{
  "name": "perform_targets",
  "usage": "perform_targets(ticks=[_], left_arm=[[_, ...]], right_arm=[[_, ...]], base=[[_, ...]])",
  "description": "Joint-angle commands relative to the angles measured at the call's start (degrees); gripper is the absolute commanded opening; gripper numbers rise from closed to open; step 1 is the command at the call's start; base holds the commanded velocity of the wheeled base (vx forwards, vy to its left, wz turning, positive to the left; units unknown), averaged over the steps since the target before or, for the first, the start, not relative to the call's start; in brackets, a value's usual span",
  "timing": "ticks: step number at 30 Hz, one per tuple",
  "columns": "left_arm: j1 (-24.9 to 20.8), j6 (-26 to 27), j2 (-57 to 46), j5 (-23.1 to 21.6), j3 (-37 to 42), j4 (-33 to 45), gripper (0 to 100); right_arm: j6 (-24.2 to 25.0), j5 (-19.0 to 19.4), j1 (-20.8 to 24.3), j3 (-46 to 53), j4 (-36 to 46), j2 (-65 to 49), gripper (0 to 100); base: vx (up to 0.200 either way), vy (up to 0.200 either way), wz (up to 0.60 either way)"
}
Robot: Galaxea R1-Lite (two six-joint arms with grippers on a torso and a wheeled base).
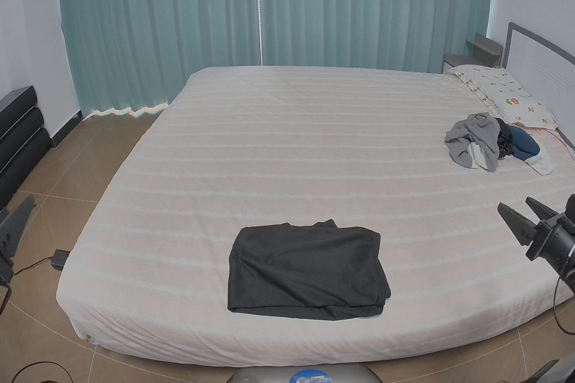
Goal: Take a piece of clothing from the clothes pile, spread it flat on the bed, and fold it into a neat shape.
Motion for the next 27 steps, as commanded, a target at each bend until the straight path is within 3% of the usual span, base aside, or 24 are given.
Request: perform_targets(ticks=[1,6,7,10,11,13,15,18,23,25,27], left_arm=[[1.15,5.25,-11.54,2.76,0.51,4.47,100],[4.84,10.34,-16.55,3.11,0.42,6.4,100],[7.39,12.72,-19.01,3.02,0.51,7.37,100],[8.79,14.47,-21.12,2.93,0.42,8.43,100],[9.32,15.79,-22.97,2.93,0.42,9.22,100],[9.76,16.14,-24.29,2.93,0.42,9.66,100],[9.76,16.14,-24.37,2.93,0.42,9.66,100],[12.13,16.32,-26.66,2.67,0.51,11.06,100],[15.56,16.5,-27.98,1.88,0.42,11.24,100],[18.11,17.02,-30.17,-0.5,0.42,11.24,100],[18.02,17.2,-30.7,-0.85,0.33,11.33,100]], right_arm=[[-1.42,0.38,-1.73,1.87,4.73,-12.14,100],[-1.42,2.76,-1.29,0.37,14.92,-21.02,100],[-1.68,4.16,-1.02,-2.18,20.99,-25.76,100],[-2.04,4.95,-1.02,-4.64,26.79,-29.1,100],[-2.12,6.01,-0.93,-7.1,34.08,-32.88,100],[-2.21,6.97,-0.67,-8.5,40.24,-36.4,100],[-2.21,7.06,-0.58,-8.59,40.68,-36.66,100],[-6.17,7.59,5.83,-12.02,50.61,-44.92,100],[-8.98,7.59,6.62,-14.83,60.45,-49.93,100],[-9.77,7.59,7.06,-14.48,64.85,-54.41,100],[-11.44,7.59,7.15,-14.75,68.36,-57.49,100]], base=[[0.0,0.0,0.0],[0.0,0.0,0.0],[0.0,0.0,0.0],[0.0,0.0,0.0],[0.0,0.0,0.0],[0.0,0.0,0.0],[0.0,0.0,0.0],[0.0,0.0,0.0],[0.0,0.0,0.0],[0.0,0.0,0.0],[0.0,0.0,0.0]])
